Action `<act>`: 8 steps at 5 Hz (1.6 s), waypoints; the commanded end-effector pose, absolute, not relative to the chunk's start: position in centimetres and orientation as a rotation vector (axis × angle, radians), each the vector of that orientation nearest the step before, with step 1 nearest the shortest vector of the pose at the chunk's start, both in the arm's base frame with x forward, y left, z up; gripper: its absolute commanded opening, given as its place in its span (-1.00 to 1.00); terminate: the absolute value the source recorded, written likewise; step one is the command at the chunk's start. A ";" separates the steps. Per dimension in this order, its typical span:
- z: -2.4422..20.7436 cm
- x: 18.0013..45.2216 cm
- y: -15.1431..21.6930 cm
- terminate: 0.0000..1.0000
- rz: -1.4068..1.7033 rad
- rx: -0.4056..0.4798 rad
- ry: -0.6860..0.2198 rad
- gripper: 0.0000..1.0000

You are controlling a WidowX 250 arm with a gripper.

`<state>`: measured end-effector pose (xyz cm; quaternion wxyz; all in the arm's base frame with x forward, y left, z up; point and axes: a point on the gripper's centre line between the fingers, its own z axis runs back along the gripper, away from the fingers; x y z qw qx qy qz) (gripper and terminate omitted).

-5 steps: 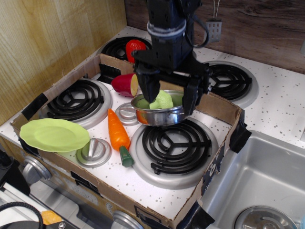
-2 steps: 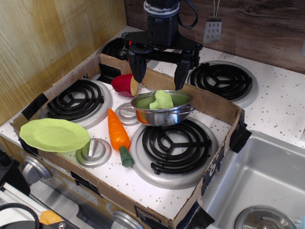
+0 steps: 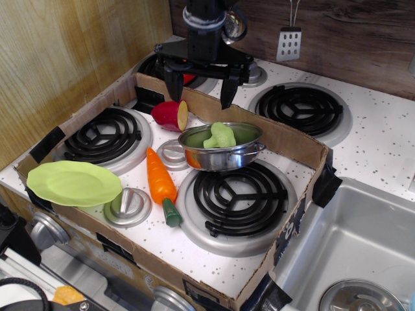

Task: Take broccoli out of pan

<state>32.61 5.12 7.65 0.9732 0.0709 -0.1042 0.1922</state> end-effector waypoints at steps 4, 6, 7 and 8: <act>4.8 33.3 4.1 -1.00 0.445 0.086 -0.234 1.00; 4.0 33.7 2.9 -1.00 0.458 0.041 -0.224 1.00; 3.4 34.0 2.5 -1.00 0.453 0.018 -0.229 1.00; 2.8 34.2 2.1 -1.00 0.452 -0.002 -0.234 1.00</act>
